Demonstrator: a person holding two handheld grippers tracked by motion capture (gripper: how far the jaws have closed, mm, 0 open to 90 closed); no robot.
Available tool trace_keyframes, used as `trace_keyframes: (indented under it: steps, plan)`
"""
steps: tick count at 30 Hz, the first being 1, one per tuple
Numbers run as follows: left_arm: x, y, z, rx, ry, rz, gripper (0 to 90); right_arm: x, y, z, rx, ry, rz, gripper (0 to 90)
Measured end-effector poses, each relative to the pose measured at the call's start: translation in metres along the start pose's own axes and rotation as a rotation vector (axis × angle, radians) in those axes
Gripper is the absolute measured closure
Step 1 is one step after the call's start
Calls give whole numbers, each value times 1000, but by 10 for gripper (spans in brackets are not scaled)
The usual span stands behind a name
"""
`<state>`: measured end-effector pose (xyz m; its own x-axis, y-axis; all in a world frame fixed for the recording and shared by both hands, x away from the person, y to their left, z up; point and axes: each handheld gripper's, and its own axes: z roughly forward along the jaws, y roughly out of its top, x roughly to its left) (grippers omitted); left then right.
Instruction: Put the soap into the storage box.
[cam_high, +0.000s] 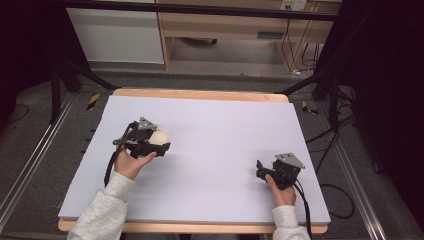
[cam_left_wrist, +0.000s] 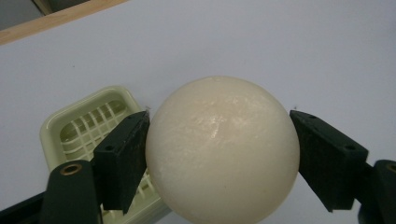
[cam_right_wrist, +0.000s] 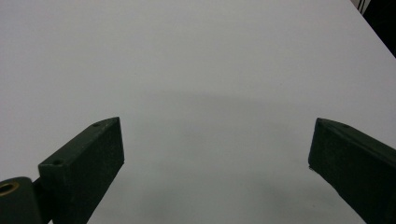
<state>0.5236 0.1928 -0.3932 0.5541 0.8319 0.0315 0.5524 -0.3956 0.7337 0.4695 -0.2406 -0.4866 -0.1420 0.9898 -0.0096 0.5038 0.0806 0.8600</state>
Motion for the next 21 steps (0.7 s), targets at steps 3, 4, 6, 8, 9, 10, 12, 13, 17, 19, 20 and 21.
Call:
trace_keyframes:
  steps: [3, 4, 6, 8, 9, 10, 12, 13, 17, 19, 20, 21]
  plan:
    - [3, 1, -1, -4, 7, -4, 228, 0, 0, 0, 1, 0, 0, 38]
    - [5, 1, -1, -4, 10, -7, 228, 0, 0, 0, 1, 0, 0, 38]
    - [11, 3, -3, -7, 22, -20, 228, 0, 0, 0, 1, 0, 0, 38]
    - [13, 4, -3, -6, 25, -20, 228, 0, 0, 0, 1, -1, -1, 38]
    - [16, 5, -4, -5, 34, -24, 228, 0, 0, 0, 0, 0, 0, 38]
    - [17, 5, -4, -3, 37, -22, 228, 0, 0, 0, 1, 1, 0, 38]
    - [19, 6, -5, -6, 39, -23, 228, 0, 0, 0, 1, 0, 0, 38]
    - [21, 6, -5, -8, 39, -29, 228, 0, 0, 0, 1, 0, 0, 38]
    - [27, 5, -3, 0, 51, -37, 229, 0, 0, 0, 0, -1, -1, 38]
    - [30, 4, -2, 2, 52, -44, 229, 0, 0, 0, 2, 0, 0, 38]
    - [30, 4, -2, 2, 52, -44, 228, 0, 0, 0, 2, 0, 0, 38]
    - [33, 4, -1, 4, 56, -50, 228, 0, 0, 0, 2, 0, -1, 38]
